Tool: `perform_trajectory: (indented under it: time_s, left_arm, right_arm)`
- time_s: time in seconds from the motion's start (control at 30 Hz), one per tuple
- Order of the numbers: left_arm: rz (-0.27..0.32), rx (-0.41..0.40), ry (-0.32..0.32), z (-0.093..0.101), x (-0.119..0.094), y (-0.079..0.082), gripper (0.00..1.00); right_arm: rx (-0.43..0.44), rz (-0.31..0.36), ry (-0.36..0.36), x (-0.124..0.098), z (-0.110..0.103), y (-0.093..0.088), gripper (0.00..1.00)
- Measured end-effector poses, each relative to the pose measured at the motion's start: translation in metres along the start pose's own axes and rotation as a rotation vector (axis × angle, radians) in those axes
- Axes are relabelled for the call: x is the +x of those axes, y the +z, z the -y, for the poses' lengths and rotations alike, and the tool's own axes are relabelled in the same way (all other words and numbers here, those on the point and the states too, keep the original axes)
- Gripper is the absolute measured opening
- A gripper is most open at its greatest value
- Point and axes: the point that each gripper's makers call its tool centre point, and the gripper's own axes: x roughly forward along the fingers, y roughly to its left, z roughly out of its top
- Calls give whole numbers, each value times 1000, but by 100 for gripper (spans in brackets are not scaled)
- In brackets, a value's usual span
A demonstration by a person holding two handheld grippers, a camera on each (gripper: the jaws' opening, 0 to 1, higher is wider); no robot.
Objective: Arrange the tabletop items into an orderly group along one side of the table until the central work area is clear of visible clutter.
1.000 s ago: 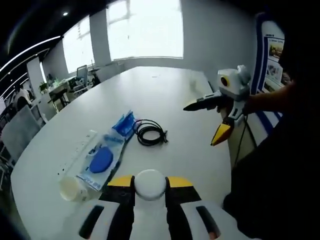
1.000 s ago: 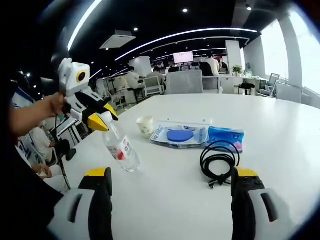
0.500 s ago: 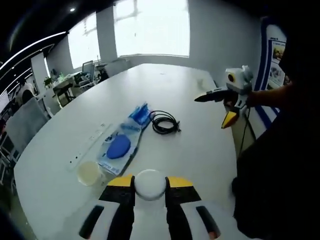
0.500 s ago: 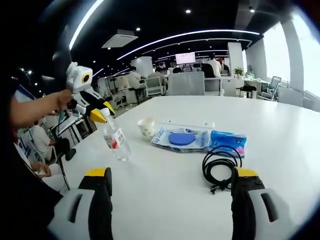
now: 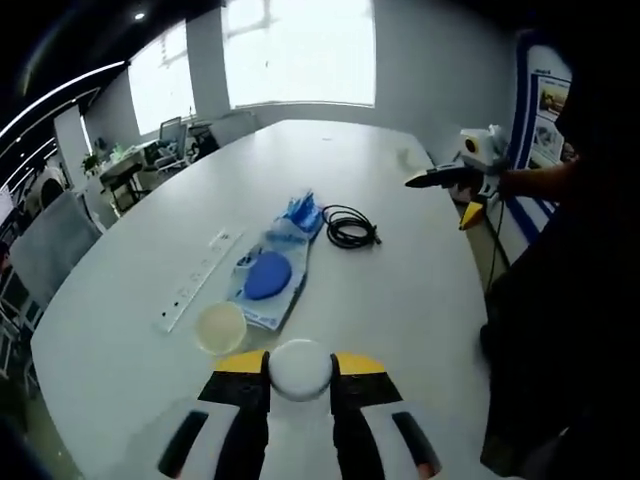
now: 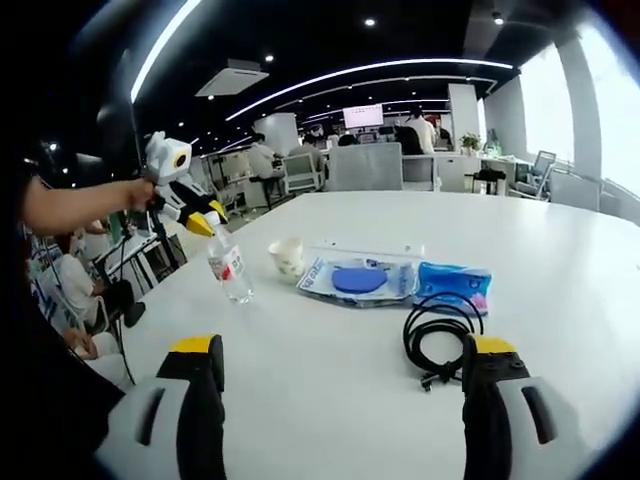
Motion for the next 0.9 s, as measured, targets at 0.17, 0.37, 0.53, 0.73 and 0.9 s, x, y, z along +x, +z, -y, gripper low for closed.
perform_trajectory:
  time_s: [0.17, 0.37, 0.53, 0.73, 0.9]
  left_arm:
    - [-18, 16, -10, -18, 3, -4, 19]
    - [-30, 50, -13, -46, 2, -4, 19]
    - [-58, 69, -14, -67, 3, -7, 19]
    - [-85, 83, -31, -86, 8, -9, 19]
    - [-99, 119, -53, -94, 13, -12, 19]
  right_arm:
    - [0, -16, -11, 3, -1, -4, 96]
    - [7, -22, -19, 6, -3, -4, 96]
    - [8, -24, -29, 7, -1, -4, 96]
    - [10, -35, -39, 9, 2, -5, 96]
    - [16, -35, -54, 11, 6, -5, 96]
